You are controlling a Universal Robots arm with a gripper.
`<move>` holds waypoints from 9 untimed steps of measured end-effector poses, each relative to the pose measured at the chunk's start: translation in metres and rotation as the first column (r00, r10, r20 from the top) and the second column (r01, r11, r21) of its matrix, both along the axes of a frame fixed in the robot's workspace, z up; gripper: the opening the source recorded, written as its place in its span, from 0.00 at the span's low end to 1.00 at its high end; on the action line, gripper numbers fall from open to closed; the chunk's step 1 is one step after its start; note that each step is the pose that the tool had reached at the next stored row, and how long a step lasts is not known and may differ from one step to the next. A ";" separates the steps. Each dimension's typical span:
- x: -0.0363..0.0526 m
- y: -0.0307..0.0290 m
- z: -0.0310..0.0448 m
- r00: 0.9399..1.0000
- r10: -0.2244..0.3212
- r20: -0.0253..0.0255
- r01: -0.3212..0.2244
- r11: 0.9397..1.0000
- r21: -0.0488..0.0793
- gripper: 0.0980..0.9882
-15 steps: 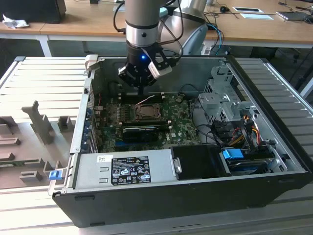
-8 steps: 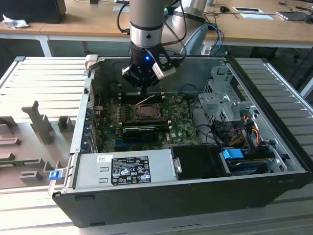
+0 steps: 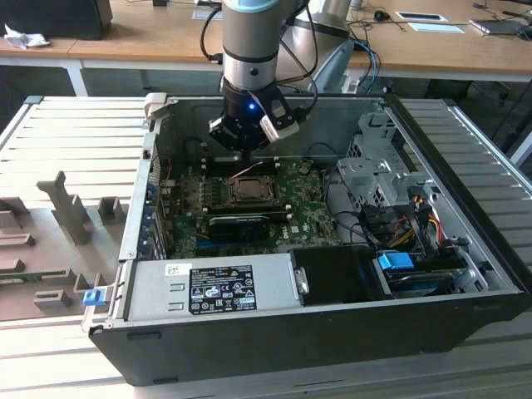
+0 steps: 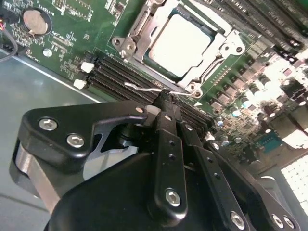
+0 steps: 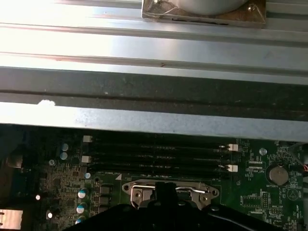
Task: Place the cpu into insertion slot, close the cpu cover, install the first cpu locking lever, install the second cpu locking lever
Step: 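Install the first cpu locking lever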
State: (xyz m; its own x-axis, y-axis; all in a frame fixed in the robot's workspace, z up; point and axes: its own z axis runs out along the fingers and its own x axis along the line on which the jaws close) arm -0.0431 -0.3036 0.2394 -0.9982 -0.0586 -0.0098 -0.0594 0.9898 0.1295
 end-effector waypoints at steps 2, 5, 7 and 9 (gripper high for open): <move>0.0010 0.0003 -0.0046 1.000 0.001 0.000 -0.001 1.000 0.002 0.01; 0.0032 0.0026 -0.0092 1.000 0.003 0.000 -0.003 1.000 0.002 0.01; 0.0045 0.0042 -0.0112 1.000 0.003 0.000 -0.003 1.000 0.002 0.01; 0.0059 0.0058 -0.0135 1.000 0.003 0.000 -0.003 1.000 0.002 0.01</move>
State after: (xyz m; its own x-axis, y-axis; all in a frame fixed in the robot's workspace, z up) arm -0.0372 -0.2977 0.2258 -0.9980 -0.0619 -0.0101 -0.0627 0.9894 0.1312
